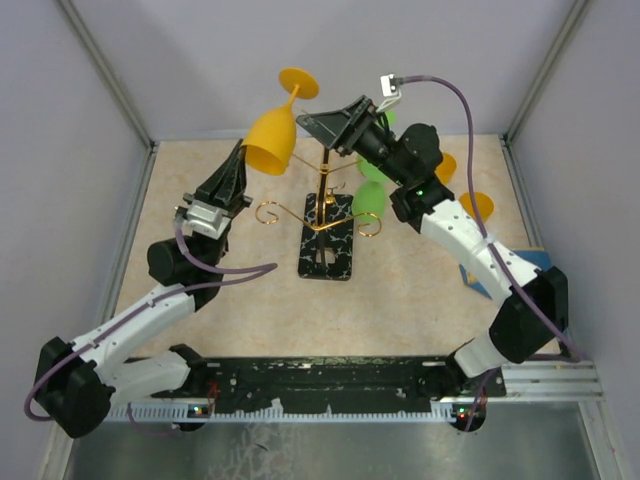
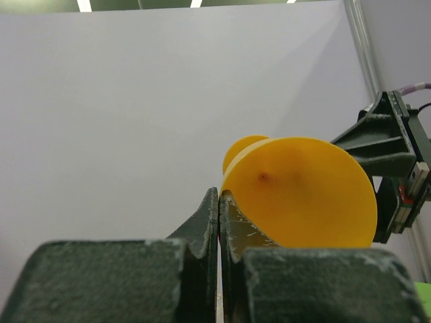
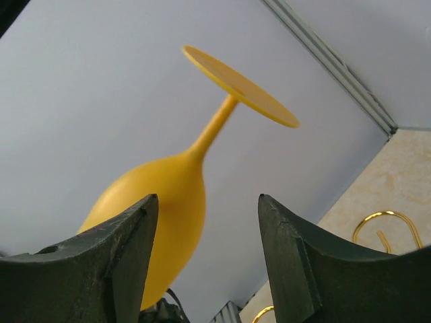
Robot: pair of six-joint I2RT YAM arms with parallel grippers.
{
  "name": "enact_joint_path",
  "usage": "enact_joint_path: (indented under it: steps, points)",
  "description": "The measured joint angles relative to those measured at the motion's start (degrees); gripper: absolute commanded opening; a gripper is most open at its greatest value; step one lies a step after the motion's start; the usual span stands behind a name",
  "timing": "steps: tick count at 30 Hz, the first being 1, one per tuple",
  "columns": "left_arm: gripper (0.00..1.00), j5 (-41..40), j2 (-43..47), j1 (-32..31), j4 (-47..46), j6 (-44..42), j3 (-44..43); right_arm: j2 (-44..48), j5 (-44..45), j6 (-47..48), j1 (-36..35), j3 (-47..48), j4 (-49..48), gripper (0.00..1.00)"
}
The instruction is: Place the wine glass upside down on the wine glass rack
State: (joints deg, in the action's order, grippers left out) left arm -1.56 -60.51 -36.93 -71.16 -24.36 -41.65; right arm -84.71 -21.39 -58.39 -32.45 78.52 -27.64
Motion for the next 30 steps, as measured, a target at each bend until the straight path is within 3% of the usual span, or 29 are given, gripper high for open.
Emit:
enact_joint_path:
  steps: [7, 25, 30]
  points:
    - [0.00, -0.96, 0.00, -0.61, -0.11, 0.00, 1.88, -1.05, 0.04, -1.53, -1.01, 0.48, -5.99, 0.60]
    - [0.00, -0.42, 0.52, -2.23, -2.69, 1.46, 3.02, -4.66, 0.28, -1.70, -2.54, 3.58, -8.37, 0.56]
    - [0.00, -0.39, 0.52, -2.93, -5.42, 3.41, 4.63, -6.75, 0.11, -1.90, -3.15, 5.40, -9.79, 0.50]
